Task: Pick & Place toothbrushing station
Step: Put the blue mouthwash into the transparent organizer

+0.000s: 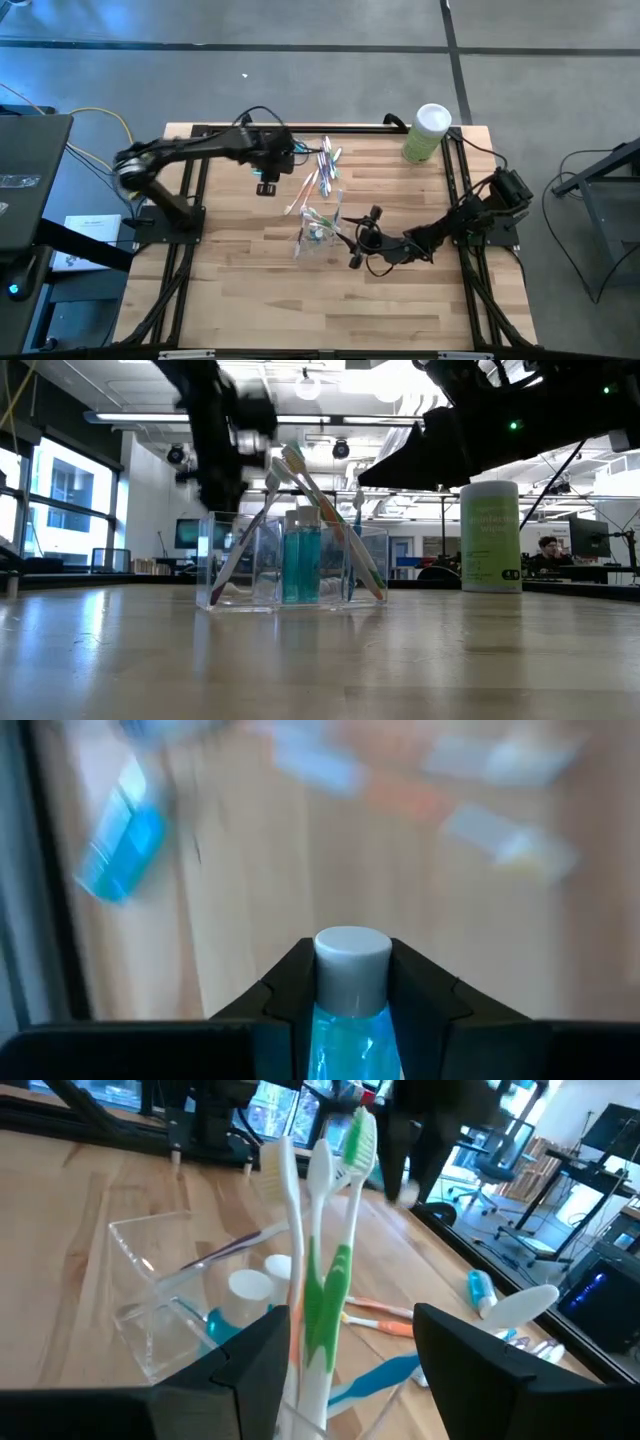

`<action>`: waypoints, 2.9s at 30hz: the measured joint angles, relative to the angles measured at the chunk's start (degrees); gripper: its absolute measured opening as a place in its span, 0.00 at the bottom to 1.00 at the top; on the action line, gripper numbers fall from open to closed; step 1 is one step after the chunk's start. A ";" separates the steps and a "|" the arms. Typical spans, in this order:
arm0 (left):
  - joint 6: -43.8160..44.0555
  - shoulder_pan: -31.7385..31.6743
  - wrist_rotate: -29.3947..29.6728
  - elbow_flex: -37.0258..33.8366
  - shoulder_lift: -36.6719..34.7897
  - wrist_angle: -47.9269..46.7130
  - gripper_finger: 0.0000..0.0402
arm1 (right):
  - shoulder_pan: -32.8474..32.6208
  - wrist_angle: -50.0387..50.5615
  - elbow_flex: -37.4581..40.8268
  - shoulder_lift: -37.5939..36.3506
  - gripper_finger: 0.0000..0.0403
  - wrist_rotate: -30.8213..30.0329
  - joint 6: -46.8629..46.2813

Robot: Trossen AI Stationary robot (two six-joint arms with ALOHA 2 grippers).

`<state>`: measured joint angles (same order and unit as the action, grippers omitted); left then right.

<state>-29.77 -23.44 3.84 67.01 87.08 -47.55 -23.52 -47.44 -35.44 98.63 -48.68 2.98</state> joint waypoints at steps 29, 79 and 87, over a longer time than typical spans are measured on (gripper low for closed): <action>22.75 52.64 19.14 -35.72 -3.99 108.08 0.22 | -7.27 -10.60 0.00 0.00 0.51 -6.75 4.48; 26.98 43.98 28.17 -35.35 20.01 127.16 0.22 | -8.10 -10.67 0.00 0.00 0.51 -6.87 4.81; 31.18 43.78 29.46 -35.35 20.01 125.00 0.42 | -8.10 -10.64 0.00 0.00 0.51 -6.86 4.82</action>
<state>1.41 20.34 33.30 31.66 107.09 77.45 -31.62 -58.08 -35.44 98.63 -55.54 7.80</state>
